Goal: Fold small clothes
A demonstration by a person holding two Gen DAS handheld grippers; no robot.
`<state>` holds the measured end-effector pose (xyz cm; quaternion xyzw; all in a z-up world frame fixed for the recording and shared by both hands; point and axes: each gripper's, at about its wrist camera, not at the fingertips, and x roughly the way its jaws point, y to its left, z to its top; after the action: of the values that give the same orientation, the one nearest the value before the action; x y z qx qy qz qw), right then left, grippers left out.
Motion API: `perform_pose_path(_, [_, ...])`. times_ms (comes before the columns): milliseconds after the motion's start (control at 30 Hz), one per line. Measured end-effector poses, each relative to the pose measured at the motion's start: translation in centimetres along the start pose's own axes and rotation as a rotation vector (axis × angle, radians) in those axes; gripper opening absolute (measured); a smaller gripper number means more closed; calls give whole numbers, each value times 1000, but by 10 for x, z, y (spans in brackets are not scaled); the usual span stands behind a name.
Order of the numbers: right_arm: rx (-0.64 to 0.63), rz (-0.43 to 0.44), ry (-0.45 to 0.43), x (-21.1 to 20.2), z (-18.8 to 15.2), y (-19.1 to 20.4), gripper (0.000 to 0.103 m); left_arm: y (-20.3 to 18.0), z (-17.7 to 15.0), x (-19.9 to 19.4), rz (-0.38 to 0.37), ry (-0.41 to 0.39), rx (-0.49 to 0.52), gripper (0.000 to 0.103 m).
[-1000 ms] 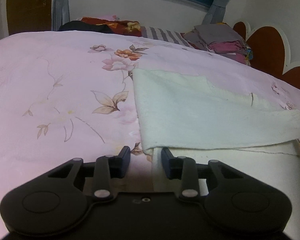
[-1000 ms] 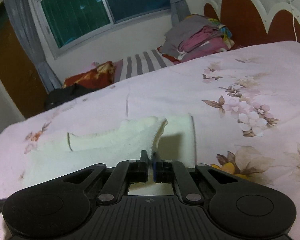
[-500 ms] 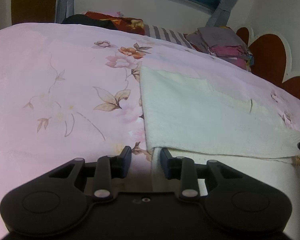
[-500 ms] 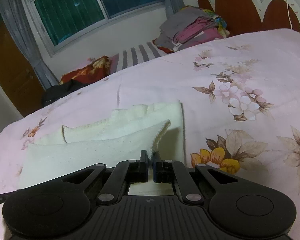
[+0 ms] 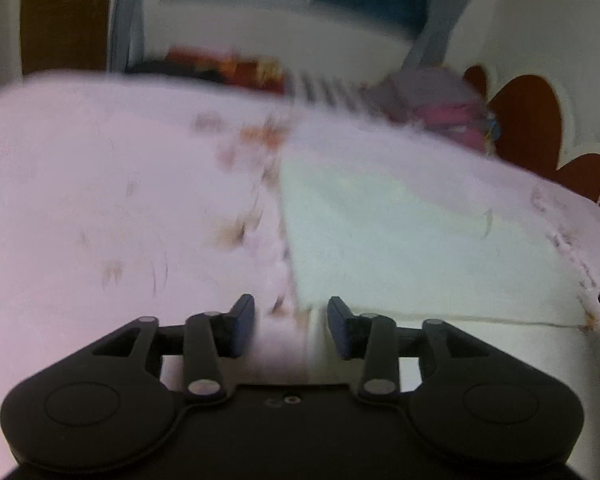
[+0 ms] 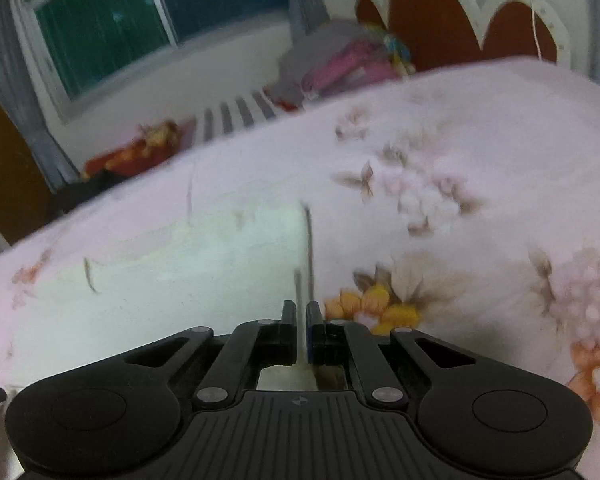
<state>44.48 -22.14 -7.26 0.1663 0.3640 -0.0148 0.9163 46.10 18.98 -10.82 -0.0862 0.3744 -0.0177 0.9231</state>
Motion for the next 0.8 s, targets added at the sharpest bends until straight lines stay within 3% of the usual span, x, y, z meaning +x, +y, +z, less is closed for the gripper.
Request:
perform_pose_path(100, [-99, 47, 16, 5, 1, 25, 4, -35, 6, 8, 2, -24, 128, 40])
perform_pose_path(167, [-117, 73, 49, 19, -4, 39, 4, -52, 5, 24, -31, 7, 153, 41])
perform_pose_path(267, [-121, 19, 147, 44, -17, 43, 4, -55, -5, 52, -11, 106, 169, 42])
perform_pose_path(300, [-117, 16, 172, 47, -19, 40, 4, -55, -7, 51, -18, 96, 185, 43])
perform_pose_path(367, [-107, 26, 165, 41, -14, 33, 4, -56, -3, 48, -10, 119, 190, 43])
perform_pose_path(433, [-122, 19, 117, 36, -3, 32, 4, -60, 7, 49, -33, 86, 171, 50])
perform_pose_path(600, [-107, 74, 135, 68, 17, 44, 4, -67, 37, 85, -54, 76, 170, 54])
perform_pose_path(700, [-129, 24, 149, 87, 23, 37, 4, -48, 51, 107, -43, 92, 154, 54])
perform_pose_path(800, [-75, -54, 125, 92, 38, 13, 4, -40, 60, 106, 53, 63, 249, 54])
